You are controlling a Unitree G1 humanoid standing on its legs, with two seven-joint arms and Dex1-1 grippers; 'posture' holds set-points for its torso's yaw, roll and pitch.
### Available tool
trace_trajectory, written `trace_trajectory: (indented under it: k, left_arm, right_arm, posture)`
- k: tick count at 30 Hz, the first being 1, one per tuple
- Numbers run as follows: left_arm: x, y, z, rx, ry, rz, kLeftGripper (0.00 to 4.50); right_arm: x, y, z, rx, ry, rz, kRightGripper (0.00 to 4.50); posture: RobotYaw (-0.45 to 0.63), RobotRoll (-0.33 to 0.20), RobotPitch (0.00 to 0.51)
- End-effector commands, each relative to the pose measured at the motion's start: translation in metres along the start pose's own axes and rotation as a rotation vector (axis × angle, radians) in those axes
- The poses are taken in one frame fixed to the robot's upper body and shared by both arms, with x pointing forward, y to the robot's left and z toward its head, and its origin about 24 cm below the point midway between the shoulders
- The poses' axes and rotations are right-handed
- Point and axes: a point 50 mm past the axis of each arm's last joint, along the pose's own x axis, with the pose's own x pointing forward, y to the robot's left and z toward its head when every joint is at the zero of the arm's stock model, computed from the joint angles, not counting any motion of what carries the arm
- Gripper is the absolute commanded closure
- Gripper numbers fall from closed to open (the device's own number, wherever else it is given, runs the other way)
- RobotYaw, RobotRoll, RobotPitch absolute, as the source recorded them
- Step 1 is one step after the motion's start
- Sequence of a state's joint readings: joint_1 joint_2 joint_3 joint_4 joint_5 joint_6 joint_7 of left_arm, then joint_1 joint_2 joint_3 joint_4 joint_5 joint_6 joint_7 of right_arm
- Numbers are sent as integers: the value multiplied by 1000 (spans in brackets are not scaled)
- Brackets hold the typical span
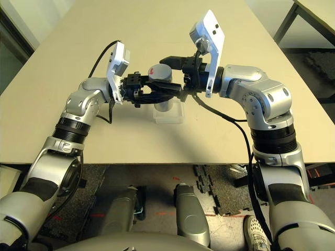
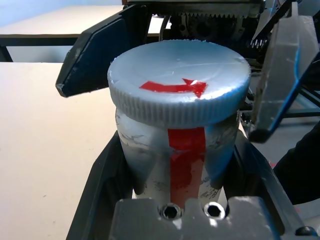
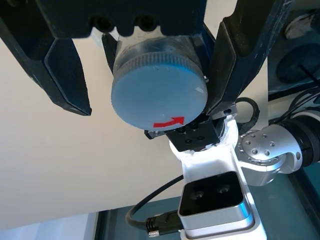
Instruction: Pour the medicine from the bottle into the box.
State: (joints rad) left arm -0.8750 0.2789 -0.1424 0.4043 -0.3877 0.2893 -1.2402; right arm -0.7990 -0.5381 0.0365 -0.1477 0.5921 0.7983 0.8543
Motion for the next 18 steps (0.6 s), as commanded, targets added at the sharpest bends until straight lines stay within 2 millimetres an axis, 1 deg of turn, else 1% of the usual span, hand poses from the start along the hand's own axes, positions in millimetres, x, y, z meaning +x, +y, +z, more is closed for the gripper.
trace_trajectory:
  k: [1,18]
  left_arm:
    - [-1,-1,-1,8,14,1,1934]
    - [-6,2,-2,7,19,24,1934]
  right_arm:
    - [-4,-2,3,-6,-15,-16,0]
    - [-26,-2,-4,22,9,-76,0]
  posture:
    - [-184,0,142]
    - [-196,0,142]
